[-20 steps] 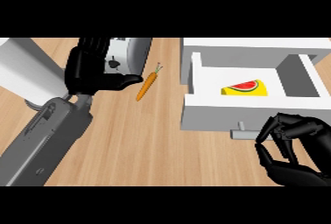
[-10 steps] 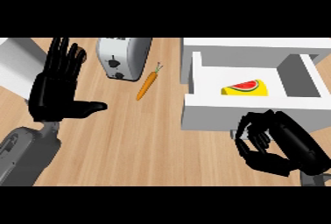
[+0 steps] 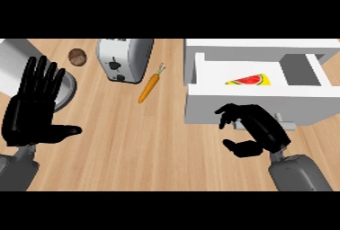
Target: Pick up the cup, place it into the drawer and close the drawer
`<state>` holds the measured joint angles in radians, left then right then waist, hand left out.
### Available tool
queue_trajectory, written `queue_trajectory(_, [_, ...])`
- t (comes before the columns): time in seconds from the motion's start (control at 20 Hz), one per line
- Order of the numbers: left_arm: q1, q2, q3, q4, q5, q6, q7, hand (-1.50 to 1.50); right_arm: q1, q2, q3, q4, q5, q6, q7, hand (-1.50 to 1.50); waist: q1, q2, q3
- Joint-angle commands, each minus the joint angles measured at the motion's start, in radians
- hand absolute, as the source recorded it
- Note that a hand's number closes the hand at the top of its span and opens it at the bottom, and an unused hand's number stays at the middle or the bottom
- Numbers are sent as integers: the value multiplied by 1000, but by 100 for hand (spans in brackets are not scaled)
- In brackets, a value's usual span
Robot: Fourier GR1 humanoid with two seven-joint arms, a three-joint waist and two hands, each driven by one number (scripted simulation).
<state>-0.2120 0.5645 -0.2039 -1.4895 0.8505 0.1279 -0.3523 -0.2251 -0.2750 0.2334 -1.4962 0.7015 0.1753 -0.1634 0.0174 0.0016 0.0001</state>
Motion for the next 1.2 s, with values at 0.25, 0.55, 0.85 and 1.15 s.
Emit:
queue_trajectory(0.25, [119,12,129,31,-6,-186,-26,-150,-174,27,-40,360,95,-39,-101,-150,-8,0,0])
queue_trajectory(0.55, [112,-21,142,62,-36,-234,-42,-150,-393,87,-134,780,111,-173,-218,-150,10,8,1])
queue_trajectory(0.85, [101,0,200,116,-22,-307,-29,-150,-572,66,-215,1025,80,-150,-312,-150,18,12,1])
queue_trajectory(1.15, [108,-57,154,50,-61,-241,-13,-150,-669,-26,-252,1185,87,-119,-401,-150,36,20,2])
